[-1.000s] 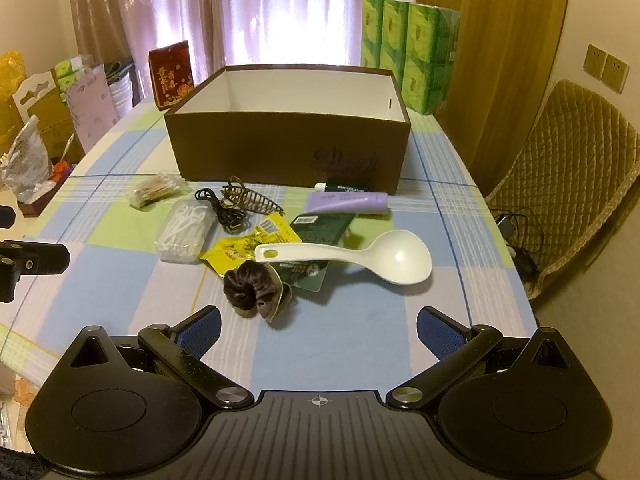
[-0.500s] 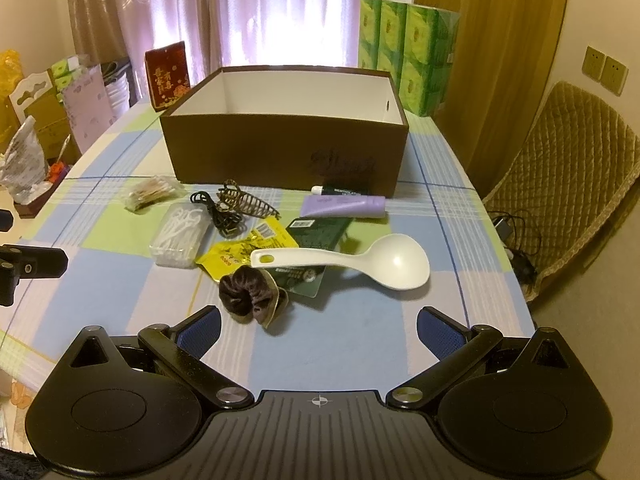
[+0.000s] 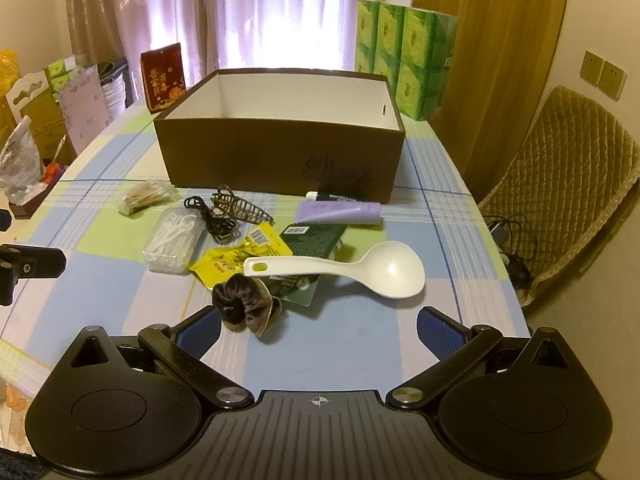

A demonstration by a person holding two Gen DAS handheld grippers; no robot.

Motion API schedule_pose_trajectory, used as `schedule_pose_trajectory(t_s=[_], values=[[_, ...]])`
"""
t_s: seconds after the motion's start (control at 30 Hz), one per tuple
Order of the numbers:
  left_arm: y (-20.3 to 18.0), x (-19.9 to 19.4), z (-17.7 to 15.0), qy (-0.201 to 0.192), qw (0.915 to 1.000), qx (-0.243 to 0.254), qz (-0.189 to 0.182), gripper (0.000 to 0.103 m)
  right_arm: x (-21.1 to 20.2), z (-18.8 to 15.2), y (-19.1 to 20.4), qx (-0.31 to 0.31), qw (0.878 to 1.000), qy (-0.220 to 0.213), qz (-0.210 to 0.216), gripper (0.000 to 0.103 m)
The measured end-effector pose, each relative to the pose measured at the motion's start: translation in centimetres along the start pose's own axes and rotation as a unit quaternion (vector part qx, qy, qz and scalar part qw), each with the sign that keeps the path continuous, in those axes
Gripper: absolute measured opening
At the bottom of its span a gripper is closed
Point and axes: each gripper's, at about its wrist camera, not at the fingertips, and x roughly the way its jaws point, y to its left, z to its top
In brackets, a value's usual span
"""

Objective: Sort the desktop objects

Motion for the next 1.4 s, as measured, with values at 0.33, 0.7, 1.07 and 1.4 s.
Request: schedule_pose_trajectory(t_s=[0.33, 0.7, 1.07, 1.4], values=[[-0.1, 0.5, 0.5, 0.002, 1.0000, -0.002, 0.002, 0.102, 0.4, 0.4, -0.1, 0.002, 1.000, 0.001, -0.001, 0.101], [0.4, 1.2, 0.8, -0.001, 1.0000, -0.003, -0.004, 0.102, 0.6, 1.0, -0.1, 0.002, 1.000, -0.002, -0.009, 0.101], [1.0, 1.2, 0.5, 0.000, 0.9999, -0.003, -0.013, 0.102, 0.7, 1.0, 0.4, 0.003, 1.000, -0.001, -0.017, 0.101], [1.9, 1.4, 0.1, 0.009, 0.9997, -0.007, -0.023, 0.102, 0.9, 0.8, 0.7, 0.011, 1.000, 0.003, -0.022, 0.101]])
